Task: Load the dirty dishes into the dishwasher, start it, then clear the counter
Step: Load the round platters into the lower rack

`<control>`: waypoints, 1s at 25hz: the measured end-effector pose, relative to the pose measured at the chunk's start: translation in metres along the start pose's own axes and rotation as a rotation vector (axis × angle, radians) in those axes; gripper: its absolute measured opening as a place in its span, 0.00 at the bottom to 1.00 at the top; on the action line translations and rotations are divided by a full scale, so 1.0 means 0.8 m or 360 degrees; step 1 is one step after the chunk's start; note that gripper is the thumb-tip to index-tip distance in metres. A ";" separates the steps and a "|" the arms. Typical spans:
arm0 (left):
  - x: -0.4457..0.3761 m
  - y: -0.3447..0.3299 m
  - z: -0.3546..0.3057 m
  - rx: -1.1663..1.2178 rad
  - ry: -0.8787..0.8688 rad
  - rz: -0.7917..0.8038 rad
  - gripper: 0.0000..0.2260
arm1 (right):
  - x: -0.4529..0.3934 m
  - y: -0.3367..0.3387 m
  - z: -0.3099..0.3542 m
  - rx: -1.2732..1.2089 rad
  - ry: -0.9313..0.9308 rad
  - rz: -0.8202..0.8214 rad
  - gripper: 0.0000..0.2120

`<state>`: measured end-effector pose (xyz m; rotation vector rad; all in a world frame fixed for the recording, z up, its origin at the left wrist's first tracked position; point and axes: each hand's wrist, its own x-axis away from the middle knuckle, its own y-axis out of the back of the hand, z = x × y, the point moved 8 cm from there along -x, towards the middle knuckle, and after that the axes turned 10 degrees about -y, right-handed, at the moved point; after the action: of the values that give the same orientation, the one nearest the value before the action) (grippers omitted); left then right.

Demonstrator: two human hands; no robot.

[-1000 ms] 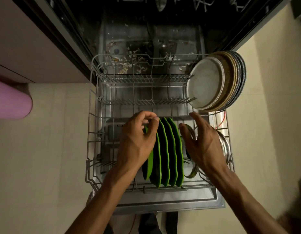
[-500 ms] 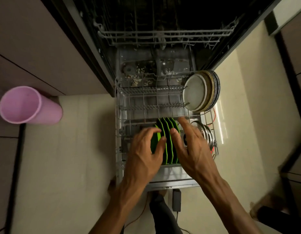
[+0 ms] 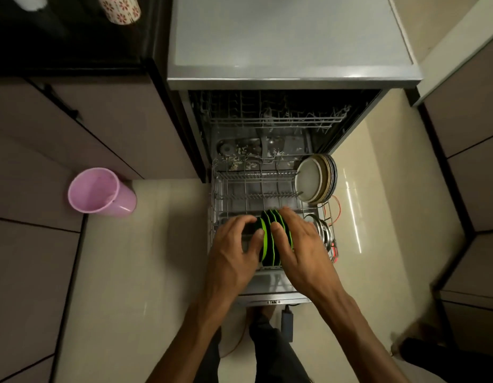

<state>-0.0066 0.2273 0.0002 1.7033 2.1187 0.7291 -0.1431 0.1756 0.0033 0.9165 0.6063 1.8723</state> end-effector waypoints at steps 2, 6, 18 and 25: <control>0.009 0.023 -0.031 0.0007 -0.0013 -0.0019 0.15 | 0.023 0.015 0.020 -0.0025 0.0032 0.0016 0.30; 0.035 0.055 -0.076 -0.0027 -0.0050 -0.0055 0.17 | 0.069 0.047 0.052 -0.0056 0.0095 -0.0009 0.32; 0.083 0.131 -0.114 -0.0032 -0.0032 -0.0233 0.25 | 0.105 0.072 0.139 -0.0005 0.0480 0.0101 0.35; 0.115 0.247 -0.088 -0.0137 -0.0075 -0.0479 0.23 | 0.130 0.031 0.256 -0.0138 0.0688 0.0094 0.29</control>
<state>0.0923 0.3345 0.1772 1.3051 2.2089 0.6722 -0.0218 0.2640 0.1792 0.4762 0.7530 2.1502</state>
